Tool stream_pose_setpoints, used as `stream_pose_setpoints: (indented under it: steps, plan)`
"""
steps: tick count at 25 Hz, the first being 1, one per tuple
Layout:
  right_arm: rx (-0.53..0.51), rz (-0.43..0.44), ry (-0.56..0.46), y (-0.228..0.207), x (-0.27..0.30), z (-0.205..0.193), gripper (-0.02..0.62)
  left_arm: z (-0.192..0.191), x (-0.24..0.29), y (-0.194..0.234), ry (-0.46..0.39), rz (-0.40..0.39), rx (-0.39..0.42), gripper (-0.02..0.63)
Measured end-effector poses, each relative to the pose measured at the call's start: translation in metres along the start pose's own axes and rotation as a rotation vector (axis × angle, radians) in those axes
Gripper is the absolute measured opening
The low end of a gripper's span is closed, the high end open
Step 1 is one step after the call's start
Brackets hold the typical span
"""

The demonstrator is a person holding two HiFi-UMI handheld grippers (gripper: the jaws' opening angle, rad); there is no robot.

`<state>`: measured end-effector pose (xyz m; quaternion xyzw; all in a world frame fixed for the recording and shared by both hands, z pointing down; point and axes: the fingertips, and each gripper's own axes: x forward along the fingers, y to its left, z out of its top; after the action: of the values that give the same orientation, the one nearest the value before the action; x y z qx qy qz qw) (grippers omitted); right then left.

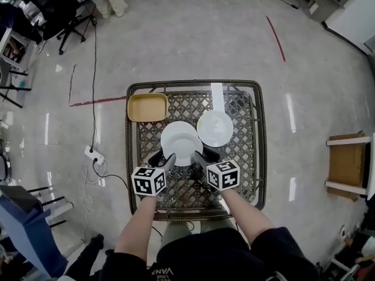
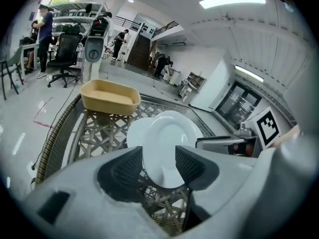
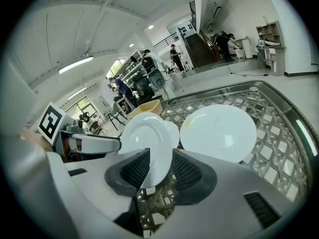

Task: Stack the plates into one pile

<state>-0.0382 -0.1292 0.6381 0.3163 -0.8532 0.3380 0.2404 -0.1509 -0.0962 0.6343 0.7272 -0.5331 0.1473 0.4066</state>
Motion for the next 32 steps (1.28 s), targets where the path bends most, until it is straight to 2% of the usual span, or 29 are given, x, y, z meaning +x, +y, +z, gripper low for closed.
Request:
stream_pose_setpoints:
  steps: [6, 11, 18, 24, 28, 32]
  plan:
    - [-0.022, -0.006, 0.023, 0.004, 0.038, 0.019, 0.152, 0.019, 0.014, 0.033, 0.047, 0.059, 0.037, 0.212]
    - [-0.041, -0.023, 0.055, 0.000, 0.049, 0.024, 0.159, 0.020, 0.030, 0.040, 0.104, 0.072, 0.072, 0.221]
    - [-0.104, -0.020, 0.109, 0.003, 0.050, 0.020, 0.201, 0.005, 0.037, 0.039, 0.173, 0.068, 0.052, 0.241]
    - [-0.195, -0.043, 0.127, 0.004, 0.047, 0.017, 0.247, 0.001, 0.040, 0.040, 0.187, 0.082, 0.050, 0.261]
    - [-0.182, -0.046, 0.098, 0.002, 0.039, 0.019, 0.249, 0.005, 0.033, 0.043, 0.162, 0.111, 0.043, 0.284]
    - [-0.091, -0.071, 0.033, -0.016, 0.021, 0.023, 0.245, 0.029, 0.025, 0.029, 0.062, 0.097, 0.104, 0.285]
